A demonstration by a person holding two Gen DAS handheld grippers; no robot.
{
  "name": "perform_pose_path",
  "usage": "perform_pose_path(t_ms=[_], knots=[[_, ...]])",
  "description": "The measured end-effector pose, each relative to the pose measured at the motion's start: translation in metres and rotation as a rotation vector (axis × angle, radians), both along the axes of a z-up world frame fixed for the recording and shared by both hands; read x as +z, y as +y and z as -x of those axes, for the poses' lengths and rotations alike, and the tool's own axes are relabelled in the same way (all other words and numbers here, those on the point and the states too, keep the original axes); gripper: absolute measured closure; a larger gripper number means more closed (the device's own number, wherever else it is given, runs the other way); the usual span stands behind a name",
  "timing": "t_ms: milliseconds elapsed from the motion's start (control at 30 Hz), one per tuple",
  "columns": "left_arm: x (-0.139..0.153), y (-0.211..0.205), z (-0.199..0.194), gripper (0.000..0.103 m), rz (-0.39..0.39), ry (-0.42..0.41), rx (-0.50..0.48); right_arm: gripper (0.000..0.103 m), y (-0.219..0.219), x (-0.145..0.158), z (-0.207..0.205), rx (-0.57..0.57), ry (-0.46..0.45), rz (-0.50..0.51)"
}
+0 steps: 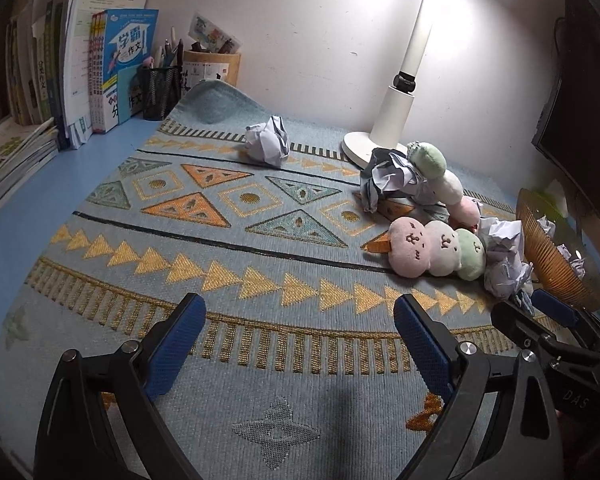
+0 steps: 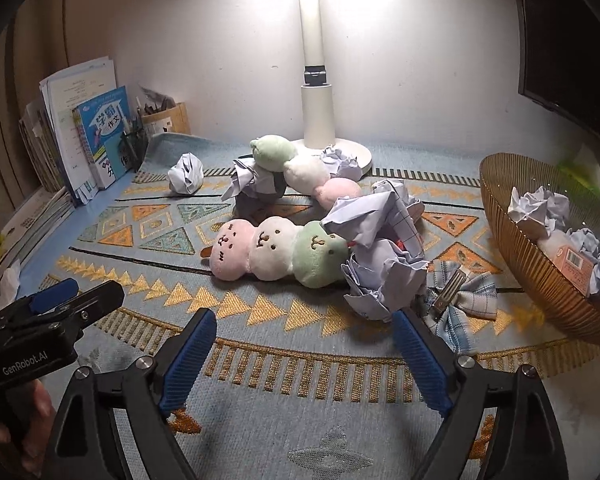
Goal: Organize objects
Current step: 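Grasp the green-white-pink plush with the right tool while the left tool grasps a paper ball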
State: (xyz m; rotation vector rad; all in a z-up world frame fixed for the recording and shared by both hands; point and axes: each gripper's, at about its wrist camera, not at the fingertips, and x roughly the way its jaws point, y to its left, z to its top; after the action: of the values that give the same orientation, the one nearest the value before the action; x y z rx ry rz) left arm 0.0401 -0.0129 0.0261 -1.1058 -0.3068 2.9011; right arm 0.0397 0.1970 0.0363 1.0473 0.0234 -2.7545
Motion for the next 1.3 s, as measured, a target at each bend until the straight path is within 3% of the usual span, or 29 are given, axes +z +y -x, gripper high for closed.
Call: perform_pose_path(t_ms=[267,467,633,700,767,867,933,1067,1167,1200,1233,1267,1300], knots=[[0.001,0.000,-0.002,0.008,0.000,0.006,-0.010,0.014,0.002,0.000,-0.001,-0.007,0.000,0.003],[0.015,-0.019,0.019,0.008,-0.035,-0.008,0.005,0.014,0.011,0.018,0.001,0.038,0.006,0.111],[0.040,-0.031,0.062,0.008,0.040,0.009,0.009,0.014,-0.015,0.069,0.033,0.089,0.072,-0.031],[0.046,-0.035,0.084,0.008,0.051,0.012,0.015,0.014,-0.026,0.074,0.057,0.093,0.058,-0.105],[0.048,-0.039,0.107,0.008,0.049,0.007,0.012,0.017,-0.034,0.065,0.085,0.104,0.005,-0.176],[0.042,-0.046,0.141,0.008,0.052,-0.004,0.024,0.031,-0.042,0.045,0.117,0.124,-0.082,-0.266],[0.031,-0.049,0.164,0.008,0.059,-0.032,0.026,0.031,-0.044,0.032,0.132,0.130,-0.109,-0.313],[0.008,-0.054,0.202,0.008,0.056,-0.090,0.044,0.031,-0.037,0.011,0.157,0.130,-0.162,-0.282],[-0.009,-0.054,0.219,0.009,0.000,-0.162,0.027,0.032,-0.034,-0.001,0.169,0.108,-0.188,-0.275],[-0.013,-0.053,0.221,0.012,0.002,-0.170,0.028,0.035,-0.033,-0.005,0.171,0.106,-0.191,-0.273],[-0.016,-0.050,0.222,0.014,0.027,-0.165,0.034,0.048,-0.032,-0.007,0.173,0.103,-0.192,-0.266],[-0.018,-0.046,0.224,0.021,0.050,-0.166,0.031,0.051,-0.031,-0.008,0.174,0.101,-0.190,-0.255],[-0.018,-0.045,0.225,0.037,0.041,-0.170,0.012,0.051,-0.029,-0.007,0.173,0.097,-0.177,-0.237]])
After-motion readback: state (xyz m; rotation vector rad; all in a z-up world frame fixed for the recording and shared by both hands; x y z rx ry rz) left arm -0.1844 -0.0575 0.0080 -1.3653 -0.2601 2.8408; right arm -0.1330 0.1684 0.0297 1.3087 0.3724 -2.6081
